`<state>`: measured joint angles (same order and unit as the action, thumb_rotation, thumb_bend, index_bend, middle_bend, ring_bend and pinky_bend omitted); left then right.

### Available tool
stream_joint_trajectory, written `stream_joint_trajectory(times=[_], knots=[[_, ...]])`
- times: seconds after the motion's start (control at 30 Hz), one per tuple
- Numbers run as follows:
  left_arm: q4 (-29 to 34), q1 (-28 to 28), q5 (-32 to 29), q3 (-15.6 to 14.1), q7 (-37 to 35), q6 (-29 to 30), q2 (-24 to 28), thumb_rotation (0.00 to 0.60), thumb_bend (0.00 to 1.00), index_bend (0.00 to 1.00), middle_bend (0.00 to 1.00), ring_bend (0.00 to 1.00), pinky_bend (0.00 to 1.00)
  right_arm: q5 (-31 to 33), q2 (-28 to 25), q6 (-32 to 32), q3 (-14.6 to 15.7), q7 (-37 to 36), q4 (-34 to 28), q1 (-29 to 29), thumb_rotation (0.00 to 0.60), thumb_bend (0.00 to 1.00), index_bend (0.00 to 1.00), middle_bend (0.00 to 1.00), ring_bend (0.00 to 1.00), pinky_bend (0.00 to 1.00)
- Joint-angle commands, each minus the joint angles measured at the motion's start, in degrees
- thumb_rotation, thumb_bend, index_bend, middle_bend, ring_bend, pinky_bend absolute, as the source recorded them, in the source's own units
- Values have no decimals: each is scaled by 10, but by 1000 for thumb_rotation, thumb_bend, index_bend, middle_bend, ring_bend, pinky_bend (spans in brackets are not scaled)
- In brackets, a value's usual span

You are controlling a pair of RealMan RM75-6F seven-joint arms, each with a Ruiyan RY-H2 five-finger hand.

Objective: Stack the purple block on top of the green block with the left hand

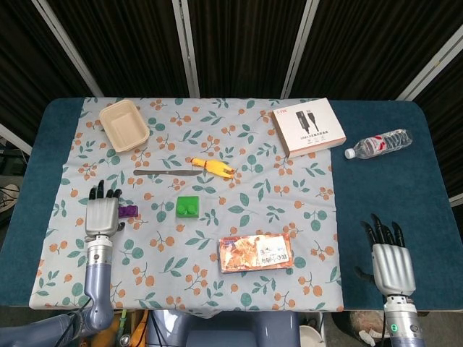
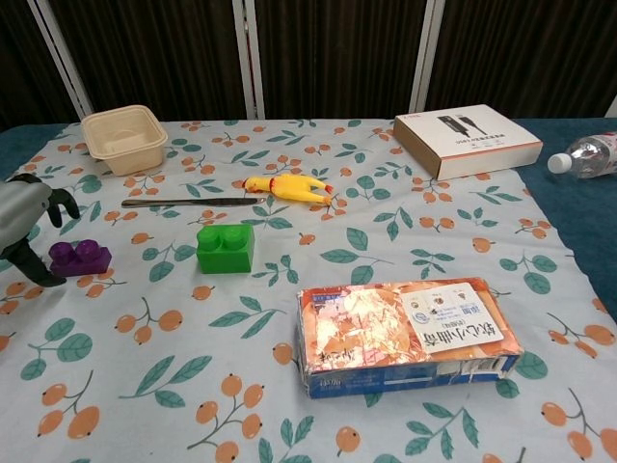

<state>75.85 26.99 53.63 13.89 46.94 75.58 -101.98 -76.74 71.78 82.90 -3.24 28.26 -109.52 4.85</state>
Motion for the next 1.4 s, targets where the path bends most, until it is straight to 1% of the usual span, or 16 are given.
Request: stream_joint_trajectory(times=[0.03, 0.4, 0.63, 0.77, 1.0, 1.23, 1.4], knots=[[-6, 2, 2, -1, -4, 3, -5, 600, 177, 273, 322, 64, 143, 1, 0, 0, 0, 0, 0, 0, 600, 150, 164, 77, 162, 0], [-21, 1, 12, -7, -6, 20, -17, 600, 186, 288, 354, 80, 143, -4, 1, 3, 4, 4, -2, 1, 600, 151, 163, 77, 162, 0], [-46, 6, 8, -8, -13, 5, -29, 600, 189, 291, 358, 92, 143, -5, 0, 6, 5, 4, -1, 0, 600, 151, 164, 77, 163, 0], [-69, 14, 11, -6, -22, -6, -42, 600, 190, 341, 361, 94, 143, 4, 0, 4, 3, 6, 0, 0, 600, 151, 163, 78, 167, 0], [-82, 19, 16, -4, -25, -8, -52, 600, 191, 420, 382, 101, 143, 7, 2, 5, 3, 7, 2, 1, 600, 150, 164, 77, 172, 0], [-84, 17, 18, -6, -22, -4, -54, 600, 190, 429, 381, 101, 143, 4, 0, 7, 3, 5, 2, 1, 600, 151, 164, 77, 174, 0], [-86, 16, 22, -7, -22, 1, -56, 600, 191, 384, 363, 101, 143, 8, -2, 6, 2, 3, 1, 1, 600, 151, 164, 77, 177, 0]])
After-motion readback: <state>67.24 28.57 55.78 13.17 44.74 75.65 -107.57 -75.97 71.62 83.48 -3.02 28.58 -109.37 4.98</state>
